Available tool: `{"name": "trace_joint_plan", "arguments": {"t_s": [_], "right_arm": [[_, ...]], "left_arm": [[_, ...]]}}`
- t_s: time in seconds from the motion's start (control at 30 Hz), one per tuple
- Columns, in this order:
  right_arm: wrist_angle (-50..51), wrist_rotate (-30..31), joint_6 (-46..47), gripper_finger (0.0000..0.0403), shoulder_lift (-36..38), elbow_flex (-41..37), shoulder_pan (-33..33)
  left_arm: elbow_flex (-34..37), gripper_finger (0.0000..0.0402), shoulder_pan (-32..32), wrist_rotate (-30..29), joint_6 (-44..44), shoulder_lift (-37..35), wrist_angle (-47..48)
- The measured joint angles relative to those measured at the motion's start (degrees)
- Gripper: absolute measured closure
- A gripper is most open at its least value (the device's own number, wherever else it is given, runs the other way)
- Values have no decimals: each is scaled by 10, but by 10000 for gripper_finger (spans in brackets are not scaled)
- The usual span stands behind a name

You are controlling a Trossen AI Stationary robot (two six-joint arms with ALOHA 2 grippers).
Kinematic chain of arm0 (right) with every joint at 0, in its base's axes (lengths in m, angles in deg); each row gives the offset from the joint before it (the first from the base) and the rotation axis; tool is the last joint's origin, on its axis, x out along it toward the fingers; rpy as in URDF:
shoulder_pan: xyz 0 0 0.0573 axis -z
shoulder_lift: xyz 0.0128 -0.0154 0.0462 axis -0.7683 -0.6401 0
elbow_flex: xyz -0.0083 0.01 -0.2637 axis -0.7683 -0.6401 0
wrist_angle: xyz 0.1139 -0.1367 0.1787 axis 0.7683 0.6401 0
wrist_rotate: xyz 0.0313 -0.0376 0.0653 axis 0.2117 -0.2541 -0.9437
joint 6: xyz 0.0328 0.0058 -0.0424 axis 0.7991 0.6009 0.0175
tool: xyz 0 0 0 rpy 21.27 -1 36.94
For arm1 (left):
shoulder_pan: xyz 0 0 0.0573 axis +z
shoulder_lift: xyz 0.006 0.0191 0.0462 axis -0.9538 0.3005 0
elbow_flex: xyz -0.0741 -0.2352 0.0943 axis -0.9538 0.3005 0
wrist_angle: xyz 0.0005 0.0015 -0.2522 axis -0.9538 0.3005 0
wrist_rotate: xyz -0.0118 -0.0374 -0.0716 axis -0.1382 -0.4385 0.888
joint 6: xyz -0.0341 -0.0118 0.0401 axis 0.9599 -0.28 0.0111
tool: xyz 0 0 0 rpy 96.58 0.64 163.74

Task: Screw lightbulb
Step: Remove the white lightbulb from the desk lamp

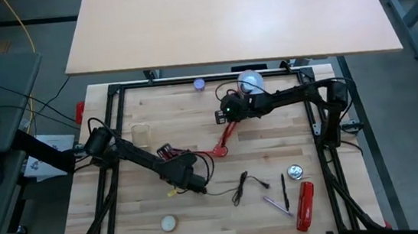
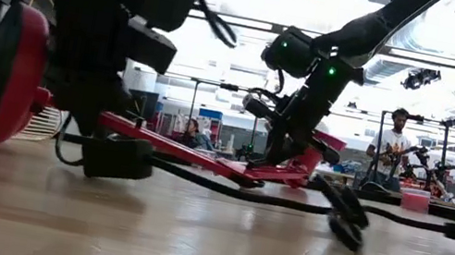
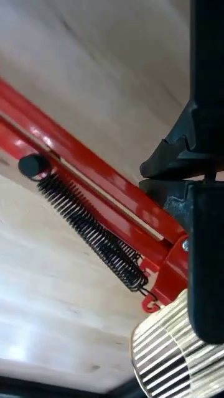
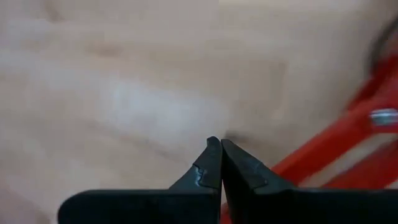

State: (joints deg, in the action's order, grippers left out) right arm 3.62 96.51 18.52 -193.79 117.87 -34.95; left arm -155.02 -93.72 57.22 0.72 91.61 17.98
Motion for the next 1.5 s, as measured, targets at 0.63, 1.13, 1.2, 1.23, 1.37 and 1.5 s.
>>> {"name": "trace_joint_plan", "arguments": {"t_s": [0.63, 1.13, 1.2, 1.23, 1.37, 1.5], "right_arm": [[-63, -82, 88, 403, 0, -2, -118], [41, -122, -137, 403, 196, -1, 5], [102, -109, -166, 403, 237, -1, 28], [131, -104, -180, 403, 258, -1, 37], [262, -88, -205, 403, 331, -1, 54], [438, 9, -161, 403, 400, -1, 55]], "left_arm": [[34, 401, 58, -99, -92, -51, 35], [34, 401, 119, -151, -159, -161, 25], [34, 401, 121, -162, -160, -188, 0], [34, 402, 123, -162, -163, -203, -24], [34, 401, 137, -119, -271, -238, -229], [31, 402, 169, 8, -434, -225, -517]]}}
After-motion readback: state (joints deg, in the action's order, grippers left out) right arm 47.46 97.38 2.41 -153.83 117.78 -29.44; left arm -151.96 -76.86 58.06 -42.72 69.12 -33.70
